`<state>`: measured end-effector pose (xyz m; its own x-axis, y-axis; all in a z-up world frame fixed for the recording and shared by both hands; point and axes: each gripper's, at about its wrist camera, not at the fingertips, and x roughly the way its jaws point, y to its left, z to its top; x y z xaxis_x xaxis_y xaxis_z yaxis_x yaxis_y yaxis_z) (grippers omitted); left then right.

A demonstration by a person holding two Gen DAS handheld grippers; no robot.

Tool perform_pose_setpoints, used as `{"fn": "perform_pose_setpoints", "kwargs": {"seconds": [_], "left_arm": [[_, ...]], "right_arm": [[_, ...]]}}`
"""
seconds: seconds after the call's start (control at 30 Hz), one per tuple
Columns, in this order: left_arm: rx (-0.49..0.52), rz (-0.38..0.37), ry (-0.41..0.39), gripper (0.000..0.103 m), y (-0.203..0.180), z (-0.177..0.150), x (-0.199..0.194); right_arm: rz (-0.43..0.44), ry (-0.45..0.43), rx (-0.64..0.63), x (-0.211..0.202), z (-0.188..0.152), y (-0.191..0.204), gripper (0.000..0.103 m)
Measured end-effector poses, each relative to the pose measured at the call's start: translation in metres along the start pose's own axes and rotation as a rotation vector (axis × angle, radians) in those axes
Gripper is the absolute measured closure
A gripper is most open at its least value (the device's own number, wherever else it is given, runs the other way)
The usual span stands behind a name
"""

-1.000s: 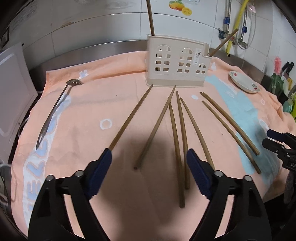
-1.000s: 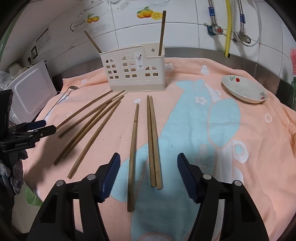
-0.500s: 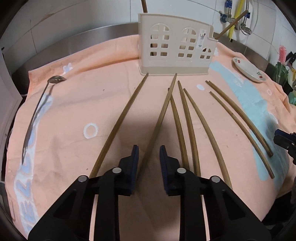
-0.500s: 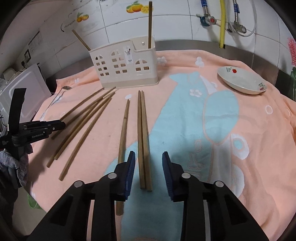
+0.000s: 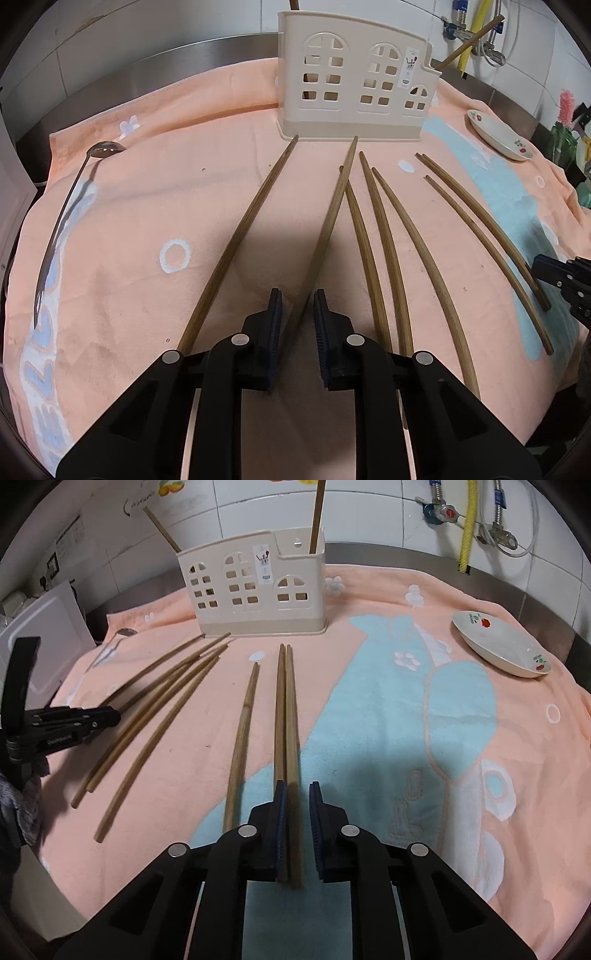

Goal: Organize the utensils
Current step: 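Lower the left gripper onto another chopstick and close while the right gripper grasps one too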

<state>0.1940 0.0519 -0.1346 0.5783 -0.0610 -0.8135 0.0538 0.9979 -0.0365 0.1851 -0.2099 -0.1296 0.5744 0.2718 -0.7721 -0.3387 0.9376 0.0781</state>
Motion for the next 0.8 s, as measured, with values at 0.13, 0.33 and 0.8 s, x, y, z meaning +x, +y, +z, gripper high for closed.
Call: {"fn": "perform_pose_setpoints", "kwargs": {"seconds": [0.13,0.33,0.8], "left_arm": [[0.008,-0.003,0.001,0.086,-0.001,0.001,0.001],[0.02,-0.008,0.005,0.086,-0.004,0.002,0.002],[0.016,-0.04,0.007,0.086,-0.004,0.006,0.006]], "right_arm": [[0.001,0.01,-0.01,0.004,0.0,-0.001,0.093],[-0.013,0.028,-0.067,0.01,0.002,0.007,0.093],[0.017,0.018,-0.046,0.011,-0.001,0.001,0.093]]}}
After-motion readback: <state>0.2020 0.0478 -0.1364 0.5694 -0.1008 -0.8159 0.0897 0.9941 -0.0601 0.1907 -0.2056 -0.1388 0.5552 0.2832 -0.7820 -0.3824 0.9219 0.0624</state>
